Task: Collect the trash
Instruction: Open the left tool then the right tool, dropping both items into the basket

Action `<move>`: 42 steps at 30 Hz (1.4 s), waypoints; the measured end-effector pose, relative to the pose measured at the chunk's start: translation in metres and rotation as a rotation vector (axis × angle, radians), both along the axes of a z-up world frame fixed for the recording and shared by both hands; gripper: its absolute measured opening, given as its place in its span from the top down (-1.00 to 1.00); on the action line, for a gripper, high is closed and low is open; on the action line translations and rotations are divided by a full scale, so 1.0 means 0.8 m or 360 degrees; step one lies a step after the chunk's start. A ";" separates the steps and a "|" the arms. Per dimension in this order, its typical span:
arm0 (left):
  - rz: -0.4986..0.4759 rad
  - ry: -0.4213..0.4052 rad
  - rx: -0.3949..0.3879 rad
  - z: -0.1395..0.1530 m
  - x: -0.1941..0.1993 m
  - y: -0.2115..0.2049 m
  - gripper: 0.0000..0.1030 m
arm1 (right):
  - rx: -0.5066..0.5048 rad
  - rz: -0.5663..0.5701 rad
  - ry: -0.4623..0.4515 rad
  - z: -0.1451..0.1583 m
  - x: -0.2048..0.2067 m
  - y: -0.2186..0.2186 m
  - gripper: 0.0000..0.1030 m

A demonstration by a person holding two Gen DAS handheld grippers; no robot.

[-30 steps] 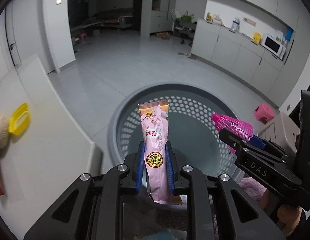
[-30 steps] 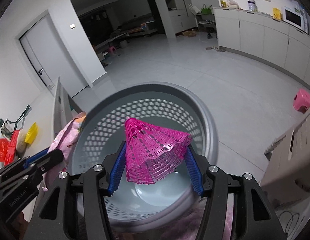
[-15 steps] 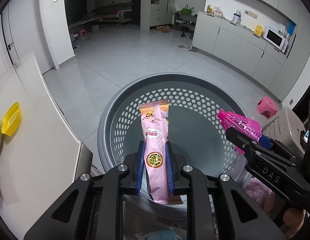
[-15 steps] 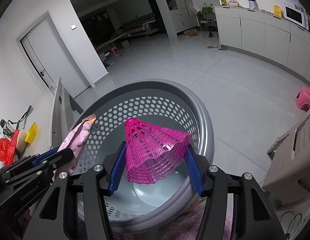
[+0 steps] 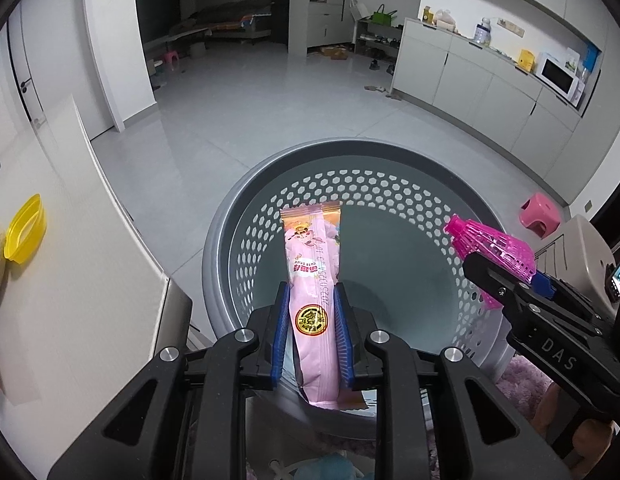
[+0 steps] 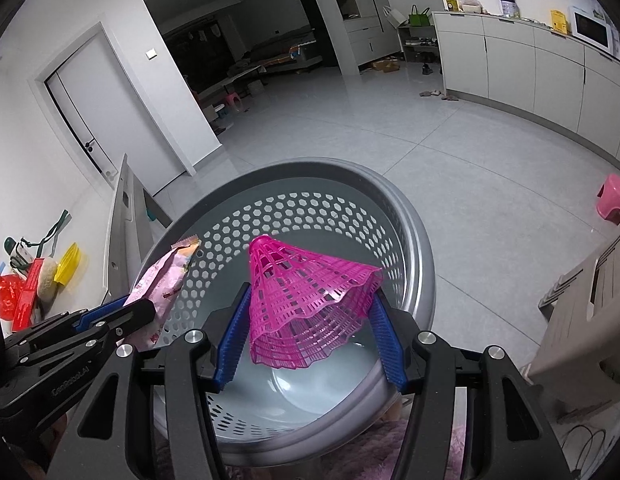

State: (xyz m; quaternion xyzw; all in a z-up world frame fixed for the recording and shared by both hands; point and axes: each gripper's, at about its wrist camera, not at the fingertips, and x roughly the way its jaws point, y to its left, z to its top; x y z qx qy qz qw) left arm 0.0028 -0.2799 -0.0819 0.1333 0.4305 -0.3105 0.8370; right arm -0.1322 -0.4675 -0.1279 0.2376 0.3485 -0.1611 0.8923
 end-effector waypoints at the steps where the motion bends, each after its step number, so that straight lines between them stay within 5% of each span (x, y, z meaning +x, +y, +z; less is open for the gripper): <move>1: 0.0002 -0.0003 -0.0001 0.000 -0.001 0.003 0.55 | 0.0000 0.0002 -0.0005 0.000 0.000 0.001 -0.06; 13: 0.0053 -0.0035 -0.0013 0.005 0.002 0.013 -0.05 | -0.0006 -0.0012 -0.0050 0.006 -0.004 0.000 -0.22; 42: 0.0068 -0.0065 -0.0026 0.013 -0.002 0.017 -0.23 | -0.0022 0.0023 -0.0100 0.017 -0.004 0.013 -0.31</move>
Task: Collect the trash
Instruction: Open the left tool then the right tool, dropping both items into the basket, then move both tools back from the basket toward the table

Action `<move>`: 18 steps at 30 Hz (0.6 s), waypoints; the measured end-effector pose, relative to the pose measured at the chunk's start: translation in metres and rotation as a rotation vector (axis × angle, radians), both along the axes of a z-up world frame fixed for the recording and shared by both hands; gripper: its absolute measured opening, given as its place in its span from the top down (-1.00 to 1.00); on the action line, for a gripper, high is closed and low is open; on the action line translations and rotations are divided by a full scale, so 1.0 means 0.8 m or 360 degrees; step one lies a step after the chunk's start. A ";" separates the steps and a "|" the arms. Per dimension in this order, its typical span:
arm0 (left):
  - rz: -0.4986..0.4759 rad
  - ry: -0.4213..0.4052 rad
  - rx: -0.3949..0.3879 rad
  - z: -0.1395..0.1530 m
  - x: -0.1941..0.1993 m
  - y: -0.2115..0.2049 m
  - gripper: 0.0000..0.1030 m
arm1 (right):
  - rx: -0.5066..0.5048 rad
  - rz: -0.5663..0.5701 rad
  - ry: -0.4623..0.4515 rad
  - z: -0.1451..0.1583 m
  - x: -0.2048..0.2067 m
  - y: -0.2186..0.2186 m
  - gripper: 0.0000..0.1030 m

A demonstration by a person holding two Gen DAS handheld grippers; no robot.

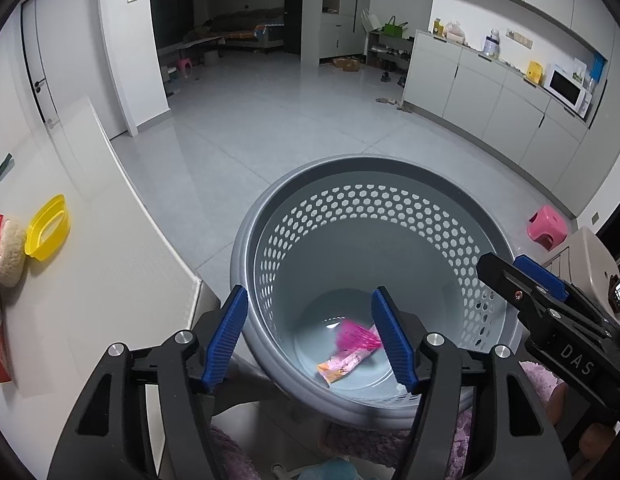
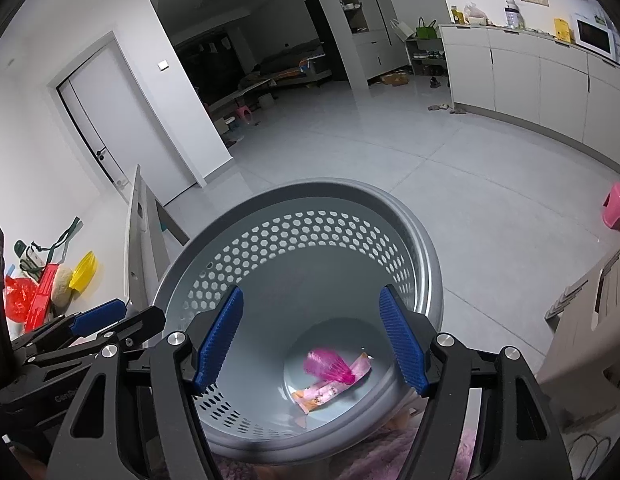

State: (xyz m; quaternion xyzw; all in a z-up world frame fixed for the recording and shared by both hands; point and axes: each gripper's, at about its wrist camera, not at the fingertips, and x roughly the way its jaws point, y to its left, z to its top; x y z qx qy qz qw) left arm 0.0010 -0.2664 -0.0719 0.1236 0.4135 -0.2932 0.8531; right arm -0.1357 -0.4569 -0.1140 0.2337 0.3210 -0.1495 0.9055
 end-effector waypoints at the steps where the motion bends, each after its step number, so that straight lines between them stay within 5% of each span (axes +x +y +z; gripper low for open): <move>1: 0.0004 -0.0002 -0.0003 0.002 -0.001 0.001 -0.24 | 0.0000 0.0002 -0.0001 0.001 0.000 -0.001 -0.31; 18: 0.0072 -0.0074 -0.0071 0.030 -0.014 0.040 -0.47 | -0.0014 0.0016 -0.0026 0.020 -0.008 0.022 -0.32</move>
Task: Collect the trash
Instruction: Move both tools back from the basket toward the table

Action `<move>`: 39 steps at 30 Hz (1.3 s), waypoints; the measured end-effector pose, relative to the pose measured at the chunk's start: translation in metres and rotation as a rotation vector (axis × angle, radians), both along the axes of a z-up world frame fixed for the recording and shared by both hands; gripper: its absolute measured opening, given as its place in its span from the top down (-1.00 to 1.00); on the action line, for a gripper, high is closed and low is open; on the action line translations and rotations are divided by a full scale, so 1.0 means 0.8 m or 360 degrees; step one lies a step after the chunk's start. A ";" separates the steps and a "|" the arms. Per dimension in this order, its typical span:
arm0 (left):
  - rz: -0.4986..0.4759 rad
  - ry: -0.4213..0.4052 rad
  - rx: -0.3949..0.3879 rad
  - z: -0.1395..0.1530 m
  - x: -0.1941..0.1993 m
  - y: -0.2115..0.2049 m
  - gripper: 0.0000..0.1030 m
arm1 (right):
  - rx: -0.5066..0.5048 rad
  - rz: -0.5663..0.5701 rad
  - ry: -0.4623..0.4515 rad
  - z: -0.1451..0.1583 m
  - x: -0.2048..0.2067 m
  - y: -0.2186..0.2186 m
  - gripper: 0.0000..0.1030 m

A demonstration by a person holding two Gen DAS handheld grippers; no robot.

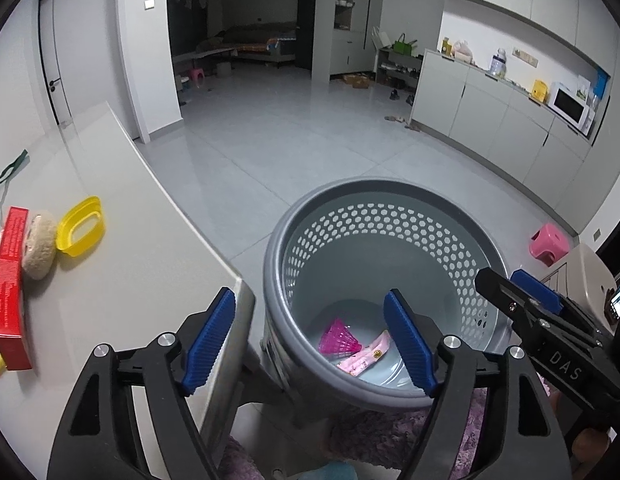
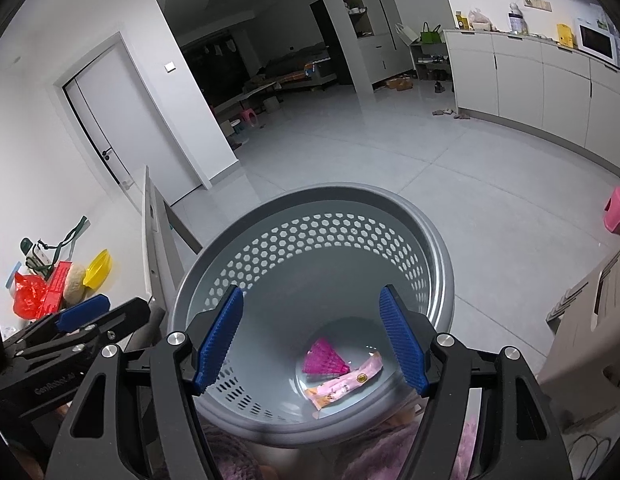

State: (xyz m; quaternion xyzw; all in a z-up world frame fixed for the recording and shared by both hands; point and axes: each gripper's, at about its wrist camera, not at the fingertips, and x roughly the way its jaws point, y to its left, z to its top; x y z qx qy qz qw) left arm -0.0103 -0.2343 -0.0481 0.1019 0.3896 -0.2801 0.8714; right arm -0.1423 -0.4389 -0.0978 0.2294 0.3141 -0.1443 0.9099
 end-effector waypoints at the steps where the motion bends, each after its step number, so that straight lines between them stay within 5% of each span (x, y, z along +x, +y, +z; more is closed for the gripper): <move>1: 0.0006 -0.0007 -0.0005 0.003 -0.001 0.004 -0.48 | -0.0003 0.0004 -0.0002 0.002 0.000 0.003 -0.32; 19: 0.0213 -0.0122 -0.0086 0.044 -0.023 0.094 -0.75 | -0.0085 0.0179 -0.0065 0.033 0.008 0.068 -0.36; 39: 0.0591 -0.0155 -0.0083 0.045 -0.026 0.225 -0.76 | -0.0125 0.0528 -0.0096 0.046 0.050 0.178 -0.36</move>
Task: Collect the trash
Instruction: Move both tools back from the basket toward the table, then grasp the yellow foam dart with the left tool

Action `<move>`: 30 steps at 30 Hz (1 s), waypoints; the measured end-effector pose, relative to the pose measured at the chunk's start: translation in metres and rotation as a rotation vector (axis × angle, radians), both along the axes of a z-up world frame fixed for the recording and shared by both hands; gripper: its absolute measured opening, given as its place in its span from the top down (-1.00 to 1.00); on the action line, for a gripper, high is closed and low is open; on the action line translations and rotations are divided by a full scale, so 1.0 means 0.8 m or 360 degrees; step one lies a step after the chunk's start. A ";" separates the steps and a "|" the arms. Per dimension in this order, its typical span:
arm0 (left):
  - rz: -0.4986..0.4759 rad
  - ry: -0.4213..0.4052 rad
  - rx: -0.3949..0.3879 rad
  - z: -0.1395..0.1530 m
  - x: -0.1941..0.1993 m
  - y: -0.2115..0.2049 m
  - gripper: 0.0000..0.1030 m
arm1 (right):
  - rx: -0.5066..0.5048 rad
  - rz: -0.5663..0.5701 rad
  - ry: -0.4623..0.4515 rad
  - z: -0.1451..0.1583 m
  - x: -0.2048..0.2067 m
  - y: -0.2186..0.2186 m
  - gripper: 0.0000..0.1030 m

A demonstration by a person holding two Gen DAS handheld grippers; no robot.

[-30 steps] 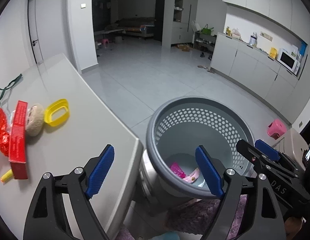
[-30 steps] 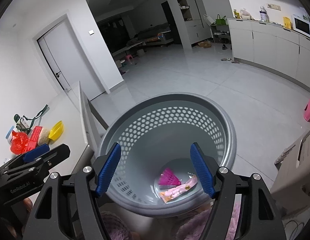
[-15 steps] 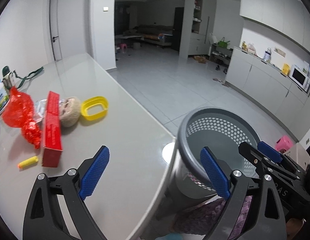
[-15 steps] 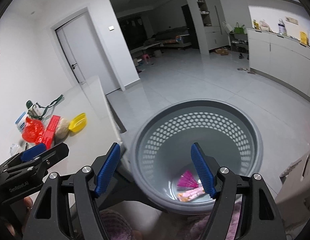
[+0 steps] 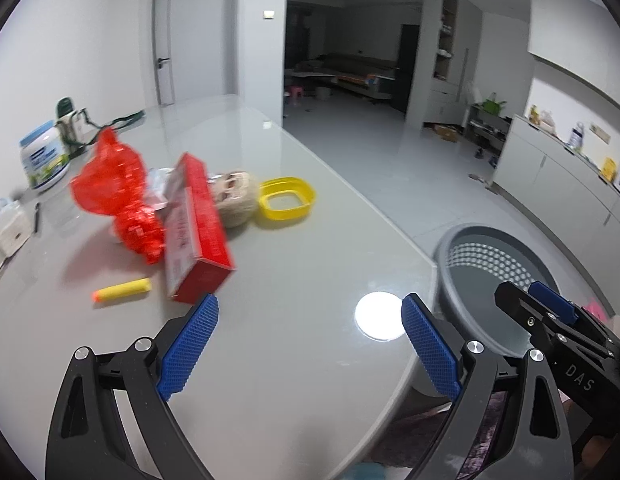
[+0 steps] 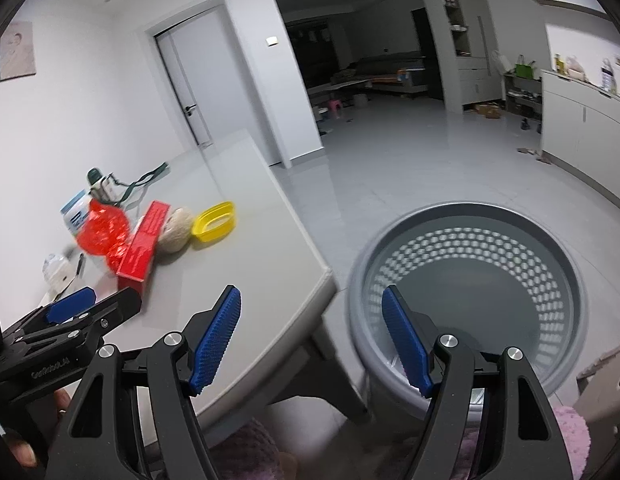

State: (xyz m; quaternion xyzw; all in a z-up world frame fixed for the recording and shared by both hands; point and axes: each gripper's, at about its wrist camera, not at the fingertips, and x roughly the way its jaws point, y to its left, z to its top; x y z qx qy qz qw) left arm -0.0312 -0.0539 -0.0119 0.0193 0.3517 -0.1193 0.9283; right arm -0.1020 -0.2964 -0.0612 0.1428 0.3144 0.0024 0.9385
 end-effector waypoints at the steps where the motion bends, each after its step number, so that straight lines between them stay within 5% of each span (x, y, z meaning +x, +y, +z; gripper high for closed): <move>1: 0.0017 -0.0001 0.0001 0.000 0.001 0.006 -0.77 | -0.0002 0.0012 0.0001 0.000 0.002 0.005 -0.36; 18: 0.0450 0.0071 0.0073 -0.029 0.036 0.154 -0.78 | -0.0016 0.0277 0.0080 -0.019 0.052 0.089 -0.36; 30: 0.0510 0.0205 0.0034 -0.055 0.074 0.192 -0.78 | -0.0020 0.0328 0.0138 -0.027 0.069 0.102 -0.36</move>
